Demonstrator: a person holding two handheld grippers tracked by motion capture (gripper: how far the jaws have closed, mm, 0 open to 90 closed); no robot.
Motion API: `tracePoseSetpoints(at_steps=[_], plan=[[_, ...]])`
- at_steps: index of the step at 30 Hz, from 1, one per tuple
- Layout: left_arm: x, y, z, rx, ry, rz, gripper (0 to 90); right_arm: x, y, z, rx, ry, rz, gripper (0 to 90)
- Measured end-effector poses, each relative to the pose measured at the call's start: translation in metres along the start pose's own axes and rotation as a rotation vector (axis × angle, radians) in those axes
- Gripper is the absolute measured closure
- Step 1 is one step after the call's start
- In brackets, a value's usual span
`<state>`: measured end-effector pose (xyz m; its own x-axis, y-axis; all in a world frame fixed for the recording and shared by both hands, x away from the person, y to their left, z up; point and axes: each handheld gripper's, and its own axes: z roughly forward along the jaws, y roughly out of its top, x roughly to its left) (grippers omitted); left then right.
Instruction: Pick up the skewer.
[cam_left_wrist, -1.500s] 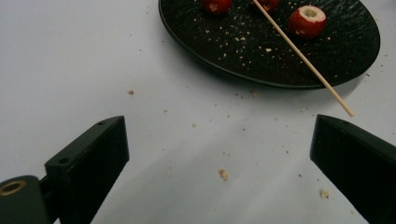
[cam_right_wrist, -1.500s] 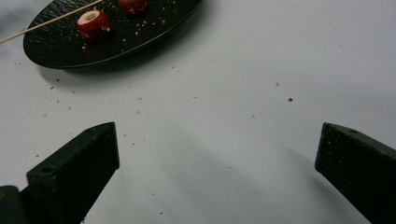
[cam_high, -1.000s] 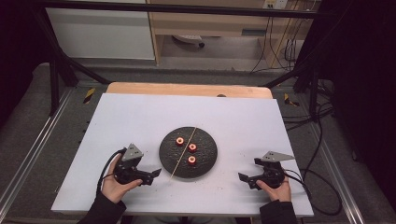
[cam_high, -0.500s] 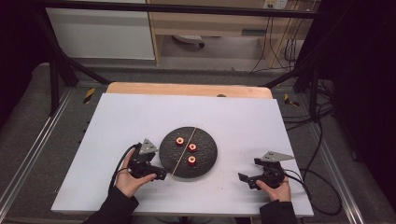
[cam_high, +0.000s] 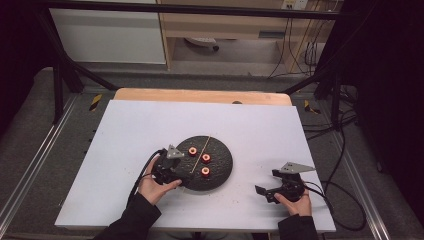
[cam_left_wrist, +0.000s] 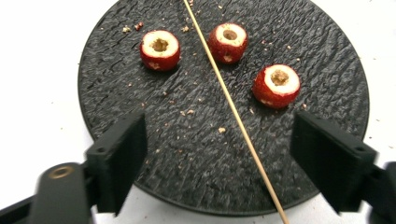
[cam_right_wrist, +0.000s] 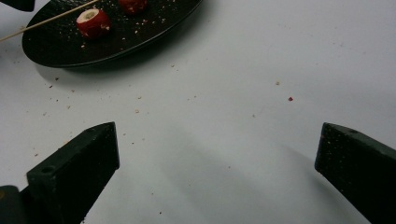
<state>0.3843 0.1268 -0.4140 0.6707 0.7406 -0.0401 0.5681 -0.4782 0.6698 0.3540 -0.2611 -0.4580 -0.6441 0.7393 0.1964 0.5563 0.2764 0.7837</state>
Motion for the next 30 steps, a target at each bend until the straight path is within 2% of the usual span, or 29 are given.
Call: tracePoseSetpoints(at_steps=[11,16,24,30], plan=[[-0.007,0.005,0.012,0.054,0.025,-0.029,45.8,0.0,0.0,0.0,-0.002,0.002,0.0,0.6],[-0.01,0.007,0.014,0.059,0.026,-0.052,53.1,0.0,0.0,0.001,0.0,0.005,0.0,0.5],[-0.02,0.009,0.02,0.087,0.055,-0.042,64.6,0.0,0.0,0.001,-0.001,0.006,-0.003,0.6],[-0.023,0.009,0.022,0.111,0.07,-0.054,71.5,0.0,0.0,0.001,-0.003,0.006,-0.002,0.5]])
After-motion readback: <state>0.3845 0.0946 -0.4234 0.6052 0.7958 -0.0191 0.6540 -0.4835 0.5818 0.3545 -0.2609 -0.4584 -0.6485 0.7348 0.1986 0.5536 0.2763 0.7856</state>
